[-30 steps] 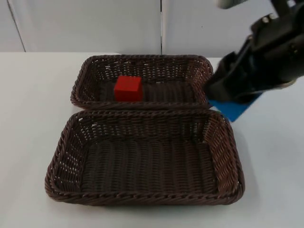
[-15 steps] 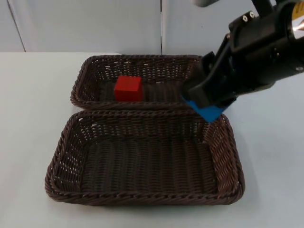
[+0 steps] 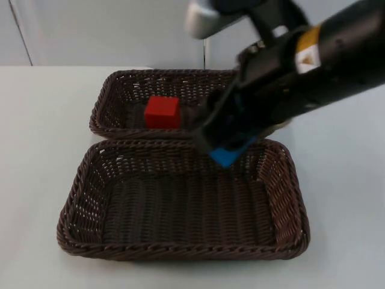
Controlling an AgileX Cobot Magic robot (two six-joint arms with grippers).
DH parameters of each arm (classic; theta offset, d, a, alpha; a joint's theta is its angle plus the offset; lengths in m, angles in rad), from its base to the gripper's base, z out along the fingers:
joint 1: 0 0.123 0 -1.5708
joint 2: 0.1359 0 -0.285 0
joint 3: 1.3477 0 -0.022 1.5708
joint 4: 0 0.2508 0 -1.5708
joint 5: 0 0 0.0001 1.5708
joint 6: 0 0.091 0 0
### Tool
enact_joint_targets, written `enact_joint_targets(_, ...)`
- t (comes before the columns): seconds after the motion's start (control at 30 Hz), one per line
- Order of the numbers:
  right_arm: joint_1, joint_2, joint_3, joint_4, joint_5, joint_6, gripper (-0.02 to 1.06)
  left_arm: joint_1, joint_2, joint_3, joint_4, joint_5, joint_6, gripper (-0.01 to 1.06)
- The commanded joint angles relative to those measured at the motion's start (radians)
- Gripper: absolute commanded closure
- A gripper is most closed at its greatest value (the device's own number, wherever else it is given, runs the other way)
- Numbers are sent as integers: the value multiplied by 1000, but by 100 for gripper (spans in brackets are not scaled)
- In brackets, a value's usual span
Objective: Pick up one cube with the left hand and place it into the upper basket. Pick up one cube with the right hand and place it into the lower basket.
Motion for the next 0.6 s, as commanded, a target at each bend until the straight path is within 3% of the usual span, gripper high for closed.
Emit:
enact_joint_targets(0.0,22,46,-55,-4,-7,0,105,-5,-5,3,-6,-4,-9,0)
enact_joint_targets(0.2,35,203,-162,-4,-11,0,105,-5,-5,3,-6,-4,-9,0)
enact_joint_targets(0.57,35,368,-183,-4,-95,0,105,-5,-5,3,-4,-4,-9,0)
